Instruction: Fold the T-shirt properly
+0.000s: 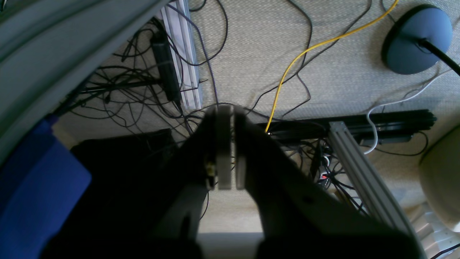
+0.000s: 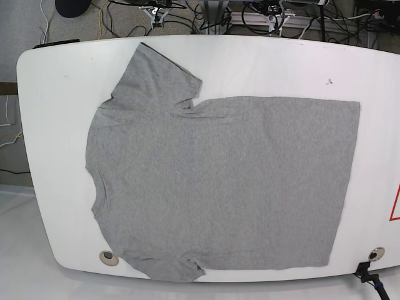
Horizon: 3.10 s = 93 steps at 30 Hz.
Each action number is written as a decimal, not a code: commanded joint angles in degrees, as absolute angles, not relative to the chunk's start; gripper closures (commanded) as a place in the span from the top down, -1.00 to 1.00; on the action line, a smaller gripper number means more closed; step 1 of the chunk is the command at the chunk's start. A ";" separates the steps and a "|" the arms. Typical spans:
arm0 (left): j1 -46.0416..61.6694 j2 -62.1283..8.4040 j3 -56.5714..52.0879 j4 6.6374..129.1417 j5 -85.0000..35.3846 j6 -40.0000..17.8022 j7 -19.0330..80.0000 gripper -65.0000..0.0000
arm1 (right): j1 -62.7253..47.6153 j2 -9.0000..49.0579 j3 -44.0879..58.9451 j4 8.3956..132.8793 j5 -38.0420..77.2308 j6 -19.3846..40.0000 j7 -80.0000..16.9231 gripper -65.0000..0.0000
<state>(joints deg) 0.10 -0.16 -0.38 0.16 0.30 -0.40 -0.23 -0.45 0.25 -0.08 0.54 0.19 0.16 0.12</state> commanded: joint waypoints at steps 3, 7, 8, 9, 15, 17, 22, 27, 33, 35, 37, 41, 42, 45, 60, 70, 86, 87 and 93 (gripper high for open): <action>-0.30 0.06 0.31 0.71 0.33 -0.27 -0.69 -1.00 | -0.26 0.22 0.21 1.85 0.58 0.71 0.38 -0.98; -0.31 -0.04 0.28 0.14 0.37 -0.26 -0.80 -1.00 | -0.18 0.19 0.13 1.96 0.51 0.70 0.31 -0.98; -0.20 -0.05 0.34 0.20 0.41 -0.23 -0.97 -1.00 | -0.11 0.26 0.14 2.08 0.65 0.67 0.31 -0.98; -0.24 -0.12 0.29 0.40 0.41 -0.25 -1.01 -1.00 | -0.25 0.24 0.14 2.00 0.61 0.58 0.34 -0.98; -0.25 -0.26 0.37 0.08 0.60 -0.36 -0.97 -1.00 | -0.28 0.29 0.07 2.09 0.60 0.40 0.21 -0.98; -0.14 -0.32 0.38 0.07 0.48 -0.18 -0.91 -1.00 | -0.34 0.31 0.05 2.23 0.66 0.34 0.25 -0.98; -0.23 -0.19 0.38 0.13 0.50 -0.30 -0.68 -1.00 | -0.24 0.35 0.15 2.24 0.69 0.56 0.14 -0.98; -0.14 -0.12 0.45 0.16 0.68 -0.31 -0.86 -1.00 | -0.37 0.32 0.15 2.25 0.67 0.41 0.33 -0.98; 0.06 -0.24 0.52 0.34 0.45 -0.11 -1.36 -1.00 | -0.44 0.39 0.18 2.16 0.76 0.58 0.30 -0.98; 0.20 -0.20 0.37 0.17 0.36 -0.37 -1.44 -1.00 | -0.61 0.35 0.10 2.19 0.79 0.49 0.14 -0.98; 0.26 -0.26 0.54 0.32 0.54 -0.27 -1.98 -1.00 | -0.48 0.34 0.31 2.02 0.61 0.40 0.18 -0.98; 0.14 -0.33 0.45 0.54 0.70 -0.34 -1.73 -1.00 | -0.59 0.45 0.09 2.20 0.65 0.48 0.25 -0.98; 0.18 -0.40 0.46 0.39 0.36 -0.35 -1.37 -1.00 | -0.49 0.45 0.04 2.46 0.66 0.62 -0.02 -0.98; 0.15 -0.39 0.43 0.27 0.34 -0.28 -1.52 -1.00 | -0.57 0.40 0.20 2.38 0.77 0.63 0.10 -0.98; 0.06 -0.89 0.74 0.30 0.78 -0.19 -1.23 -1.00 | -0.65 0.61 0.23 3.70 0.01 0.22 -0.21 -1.00; 0.42 -0.94 0.72 0.00 0.91 -0.17 -1.68 -1.00 | -0.71 0.75 0.37 3.73 0.04 0.22 -0.21 -1.00; 0.33 -1.52 0.75 0.65 0.91 -0.34 0.39 -0.91 | -0.60 0.70 0.40 3.65 -0.20 0.44 -0.28 -1.00; 0.42 -1.32 0.92 0.36 0.88 -0.18 -0.03 -0.93 | -0.69 0.70 0.41 3.60 -0.11 0.20 -0.32 -1.00; 0.59 -1.60 0.73 0.54 0.95 -0.43 -1.63 -0.98 | -0.71 0.75 0.38 3.74 -0.04 0.34 -0.25 -1.00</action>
